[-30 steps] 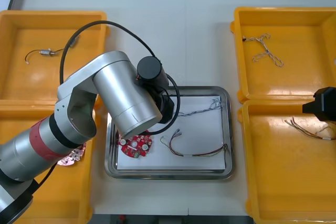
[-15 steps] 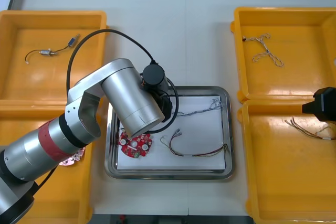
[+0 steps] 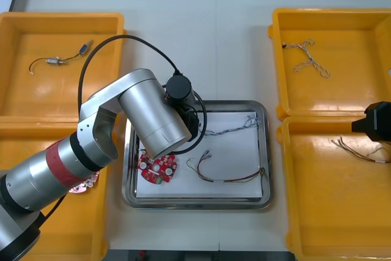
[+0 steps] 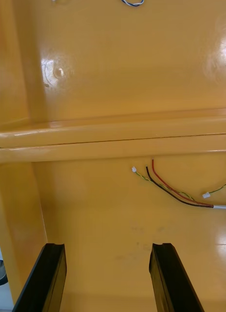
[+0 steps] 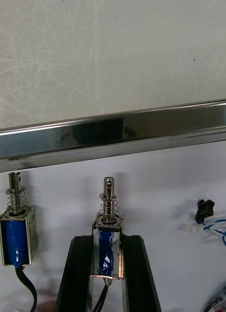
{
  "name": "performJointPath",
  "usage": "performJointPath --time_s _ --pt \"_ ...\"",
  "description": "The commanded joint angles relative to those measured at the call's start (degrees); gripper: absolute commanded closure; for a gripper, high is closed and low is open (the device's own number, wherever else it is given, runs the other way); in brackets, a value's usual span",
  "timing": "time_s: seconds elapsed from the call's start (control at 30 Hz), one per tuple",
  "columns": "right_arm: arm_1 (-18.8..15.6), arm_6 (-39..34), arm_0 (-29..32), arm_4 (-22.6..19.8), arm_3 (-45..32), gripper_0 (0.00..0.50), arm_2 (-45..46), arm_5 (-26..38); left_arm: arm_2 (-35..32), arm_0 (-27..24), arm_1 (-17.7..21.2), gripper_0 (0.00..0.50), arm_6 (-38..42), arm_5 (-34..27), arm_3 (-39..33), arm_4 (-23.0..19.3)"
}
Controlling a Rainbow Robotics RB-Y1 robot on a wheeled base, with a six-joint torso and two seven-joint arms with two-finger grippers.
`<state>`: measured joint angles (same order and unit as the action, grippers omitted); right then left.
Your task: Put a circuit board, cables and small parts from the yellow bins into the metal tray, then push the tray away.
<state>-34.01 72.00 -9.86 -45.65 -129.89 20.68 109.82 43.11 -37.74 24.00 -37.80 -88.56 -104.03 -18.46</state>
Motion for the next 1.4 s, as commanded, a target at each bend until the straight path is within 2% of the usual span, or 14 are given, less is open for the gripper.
performJointPath --time_s 0.03,0.13,0.2,0.23,0.3,0.33,0.4,0.47,0.7,0.83,1.13,1.4 --pt "0.0 -1.7 0.7 -0.4 -1.9 0.0 1.3 0.2 0.9 -2.3 -1.5 0.467 3.4 0.7 -0.6 1.0" --pt "-0.2 -1.7 0.8 -0.6 -1.9 0.0 1.2 0.2 0.9 -2.3 -1.5 0.462 3.3 0.6 -0.6 1.2" --pt "-0.4 -1.7 0.7 -0.8 -1.9 0.0 1.3 0.2 0.8 -2.3 -1.6 0.426 3.4 0.7 -0.6 1.4" --pt "-0.4 -1.7 0.7 -0.9 -1.9 0.0 1.2 0.2 0.8 -2.1 -1.6 0.337 3.3 0.6 -0.6 1.7" --pt "-0.5 -1.7 0.7 -0.9 -2.2 0.0 1.3 0.2 0.8 -2.0 -1.5 0.279 3.3 0.6 -0.6 1.9" --pt "-0.5 -1.7 0.8 -0.9 -2.6 0.0 1.3 0.2 0.9 -2.0 -1.5 0.229 3.3 0.6 -0.6 1.9" --pt "-0.6 -1.7 0.7 -0.9 -2.7 0.0 1.6 0.2 0.9 -1.8 -1.5 0.05 3.3 0.7 -0.6 2.3" --pt "-0.7 -1.7 0.7 -0.8 -2.8 0.0 1.7 0.2 0.9 -1.9 -1.5 0.0 3.3 0.6 -0.6 2.3" --pt "-1.0 -1.5 0.7 -0.9 -2.7 0.0 2.8 0.2 0.8 -1.9 -0.7 0.0 3.3 0.1 -2.4 2.6" --pt "-1.4 -1.4 0.5 -0.9 -2.8 0.0 3.2 0.2 -0.8 -1.9 0.2 0.0 4.0 -2.7 -5.8 0.8" --pt "-2.4 -1.2 0.4 -1.5 -3.5 0.0 3.3 0.2 -8.0 -1.9 5.1 0.0 4.1 -10.1 -15.1 -8.2" --pt "-2.5 -0.6 -1.1 -3.4 -5.6 0.0 1.0 0.2 -16.3 -1.9 15.2 0.0 2.8 -17.3 -20.9 -22.1"
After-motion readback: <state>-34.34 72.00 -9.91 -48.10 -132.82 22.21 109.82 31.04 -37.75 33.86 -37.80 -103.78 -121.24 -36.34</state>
